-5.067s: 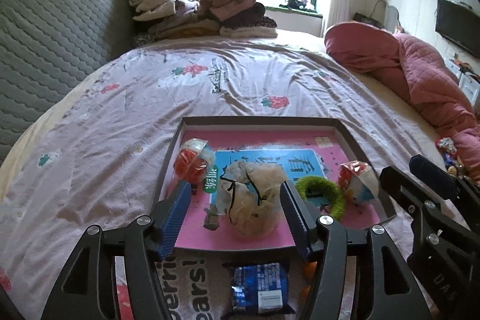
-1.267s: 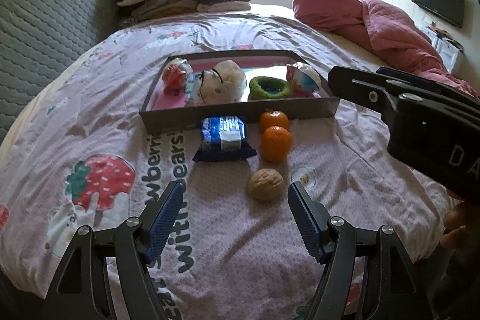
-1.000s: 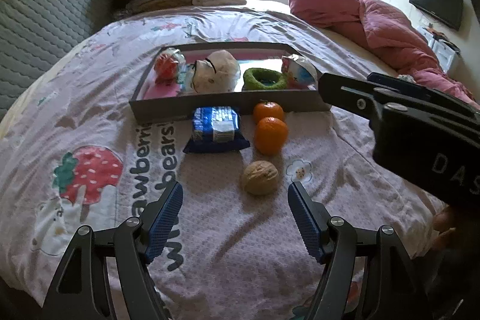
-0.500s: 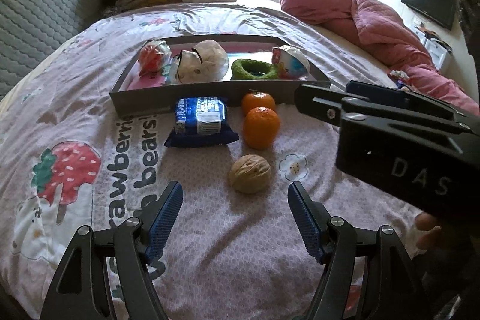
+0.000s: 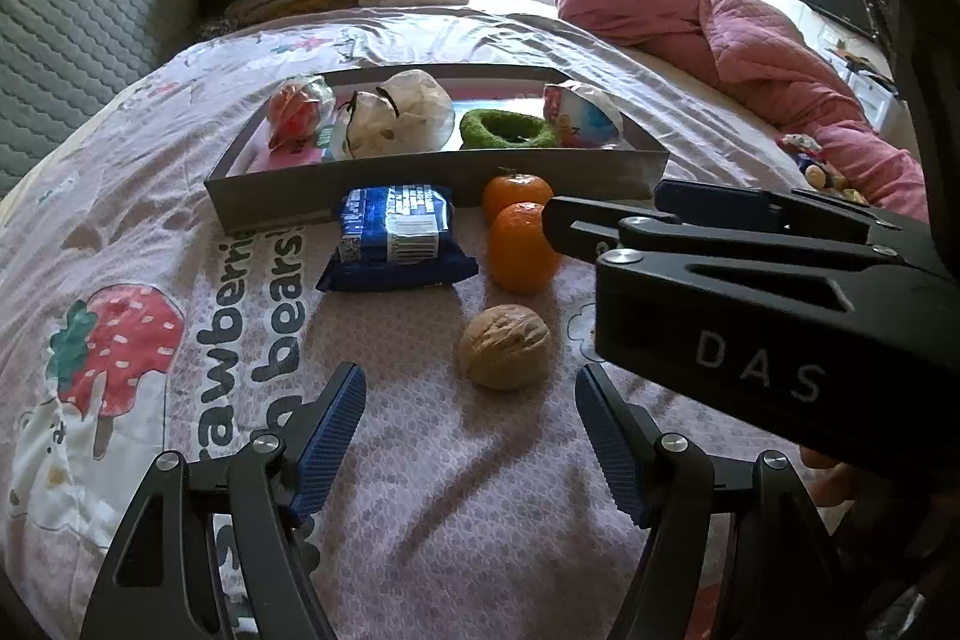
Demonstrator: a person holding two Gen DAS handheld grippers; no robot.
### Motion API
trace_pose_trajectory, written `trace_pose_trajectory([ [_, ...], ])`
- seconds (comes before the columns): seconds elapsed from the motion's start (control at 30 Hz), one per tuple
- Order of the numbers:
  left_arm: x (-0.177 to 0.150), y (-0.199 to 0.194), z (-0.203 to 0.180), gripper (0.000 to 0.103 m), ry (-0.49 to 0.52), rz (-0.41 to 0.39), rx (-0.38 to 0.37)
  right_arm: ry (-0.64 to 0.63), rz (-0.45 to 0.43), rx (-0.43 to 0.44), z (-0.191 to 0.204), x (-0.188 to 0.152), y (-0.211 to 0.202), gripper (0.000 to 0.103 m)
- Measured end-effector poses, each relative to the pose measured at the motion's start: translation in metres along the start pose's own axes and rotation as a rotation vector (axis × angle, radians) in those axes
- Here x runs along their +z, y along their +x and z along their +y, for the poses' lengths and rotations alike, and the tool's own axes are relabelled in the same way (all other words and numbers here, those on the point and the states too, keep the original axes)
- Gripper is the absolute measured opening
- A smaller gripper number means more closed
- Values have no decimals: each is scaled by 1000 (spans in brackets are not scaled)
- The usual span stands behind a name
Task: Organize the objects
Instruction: 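Move left tool toward the walnut while right tool approaches the nearer orange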
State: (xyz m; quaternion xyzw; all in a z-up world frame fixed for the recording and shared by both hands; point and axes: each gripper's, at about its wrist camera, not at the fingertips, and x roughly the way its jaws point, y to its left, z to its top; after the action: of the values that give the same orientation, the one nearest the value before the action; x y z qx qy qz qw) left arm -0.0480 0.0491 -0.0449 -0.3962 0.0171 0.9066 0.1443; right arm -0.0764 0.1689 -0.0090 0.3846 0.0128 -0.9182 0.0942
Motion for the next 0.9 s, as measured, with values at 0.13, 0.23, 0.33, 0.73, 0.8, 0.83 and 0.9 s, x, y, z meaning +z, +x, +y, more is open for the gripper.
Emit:
trace_pose_trajectory([
  [0.13,1,3,1,74,3,-7,-8,3,12,8,1,1,7,59],
  [0.23,0,6,2,74,-3,-5,-18,4,22,18,2,1,12,59],
  [0.33,1,10,3,74,-3,-7,-16,11,35,18,2,1,18,59],
  [0.73,4,19,4,66,-4,-15,-22,35,66,68,2,2,33,59],
  [0.8,5,21,4,64,-5,-14,-28,47,75,80,0,2,36,59],
  [0.83,5,21,4,63,-6,-15,-29,54,79,89,0,2,37,59],
  [0.9,6,21,4,60,-5,-17,-36,61,84,97,-1,2,40,59],
])
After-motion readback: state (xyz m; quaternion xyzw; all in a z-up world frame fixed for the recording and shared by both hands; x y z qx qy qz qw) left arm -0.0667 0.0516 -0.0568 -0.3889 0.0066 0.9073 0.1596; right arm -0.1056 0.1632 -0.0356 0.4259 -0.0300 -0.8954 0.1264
